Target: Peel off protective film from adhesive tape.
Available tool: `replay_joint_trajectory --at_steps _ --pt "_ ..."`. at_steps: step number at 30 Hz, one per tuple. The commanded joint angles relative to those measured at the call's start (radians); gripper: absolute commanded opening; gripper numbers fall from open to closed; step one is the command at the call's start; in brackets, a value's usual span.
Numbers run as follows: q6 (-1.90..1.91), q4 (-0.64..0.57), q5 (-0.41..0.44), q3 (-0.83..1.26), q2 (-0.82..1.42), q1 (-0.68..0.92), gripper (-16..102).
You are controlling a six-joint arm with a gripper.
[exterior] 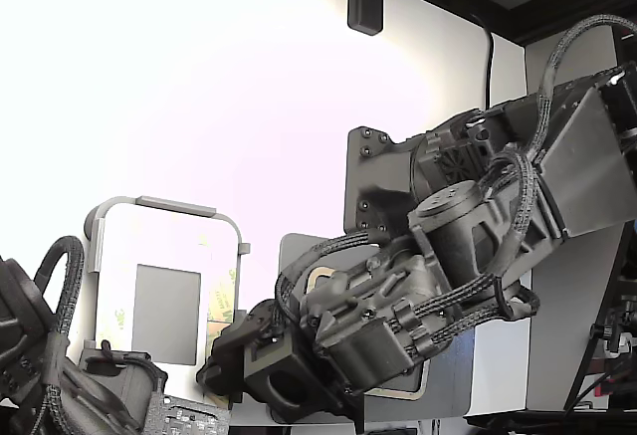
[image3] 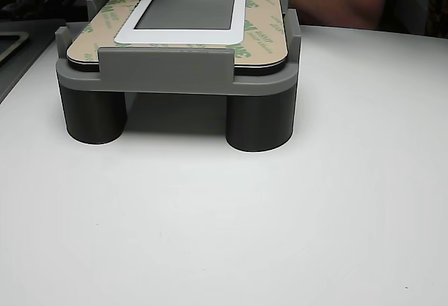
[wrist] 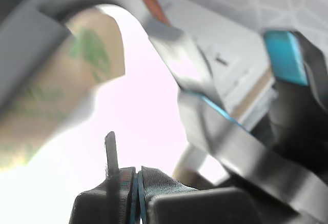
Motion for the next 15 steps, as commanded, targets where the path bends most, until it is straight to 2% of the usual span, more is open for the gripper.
replay_joint_trajectory --at_steps 1,5,8,9,10,12,13,15 --pt "-0.005 0.051 -0.005 -0.057 0.038 -0.023 -8" --pt "0.015 0.143 0.020 -0.083 0.084 -0.037 12" --pt "0.051 0.222 0.048 -0.089 0.138 -0.057 37" --pt "0.057 0.250 0.054 -0.094 0.155 -0.066 53" --pt "0.060 0.273 0.055 -0.095 0.175 -0.077 97" --pt "0.052 0.302 0.038 -0.086 0.218 -0.106 90" --pt "0.049 0.321 0.035 -0.086 0.232 -0.117 95" --pt "0.072 0.385 0.052 -0.107 0.262 -0.121 95"
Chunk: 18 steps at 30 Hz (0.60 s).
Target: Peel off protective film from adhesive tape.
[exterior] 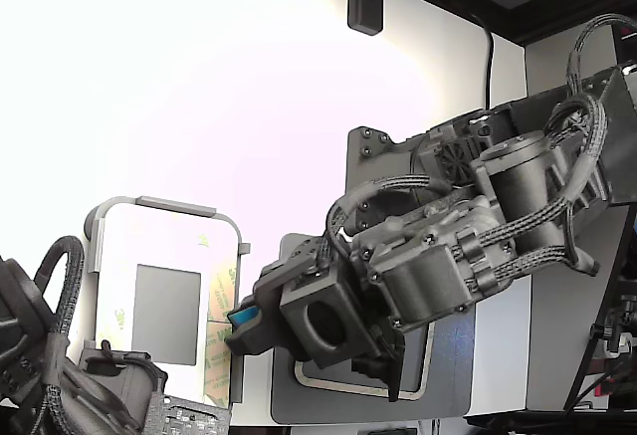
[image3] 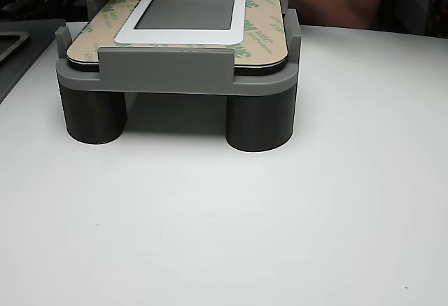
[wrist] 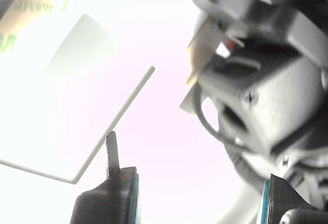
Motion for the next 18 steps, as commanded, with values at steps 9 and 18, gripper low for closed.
replay_joint_trajectory --at_steps 9,18 --pt "0.437 0.143 -0.014 0.080 0.345 -0.184 97" --pt "1.368 0.002 -0.049 0.244 0.600 -0.345 100"
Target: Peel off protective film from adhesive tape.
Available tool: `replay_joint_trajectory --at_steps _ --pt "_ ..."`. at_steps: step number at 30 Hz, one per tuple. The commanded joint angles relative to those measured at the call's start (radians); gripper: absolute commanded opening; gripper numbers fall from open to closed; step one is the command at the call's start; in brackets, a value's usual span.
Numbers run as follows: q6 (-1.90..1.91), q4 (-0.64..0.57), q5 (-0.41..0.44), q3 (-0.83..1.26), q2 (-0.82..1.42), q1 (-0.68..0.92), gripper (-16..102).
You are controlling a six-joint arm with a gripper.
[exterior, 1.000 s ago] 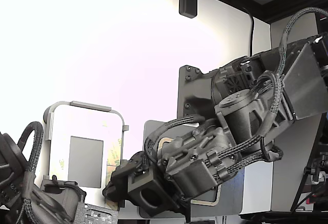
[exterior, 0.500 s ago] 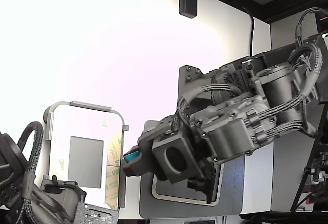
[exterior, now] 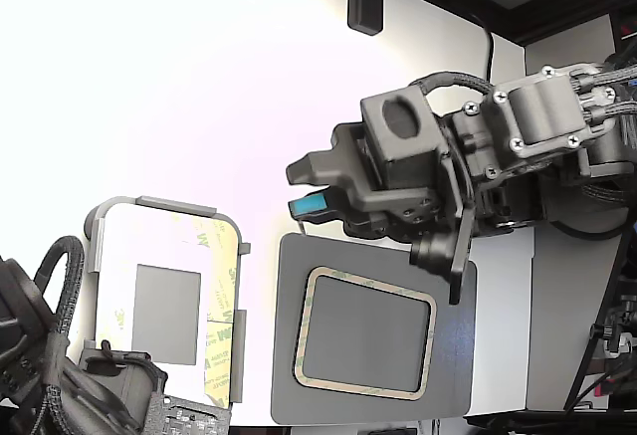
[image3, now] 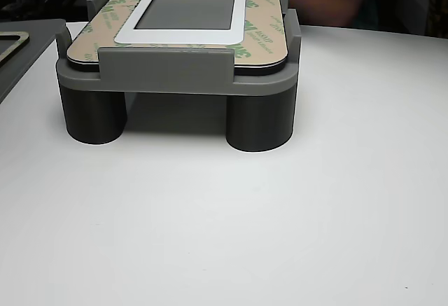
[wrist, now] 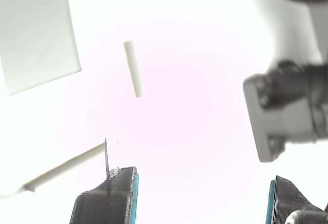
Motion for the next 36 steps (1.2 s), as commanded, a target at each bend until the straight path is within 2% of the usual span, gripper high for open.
replay_joint_trajectory --at_steps 1,4,11,18,36 --pt "0.658 -0.028 0.032 0.008 0.097 -0.049 100" --pt "0.888 0.003 0.057 0.046 0.163 -0.120 100" --pt "0.991 0.060 -0.143 0.133 0.207 -0.420 100" --pt "0.999 0.031 -0.155 0.350 0.400 -0.483 100" --pt "0.997 0.035 -0.146 0.348 0.400 -0.476 100"
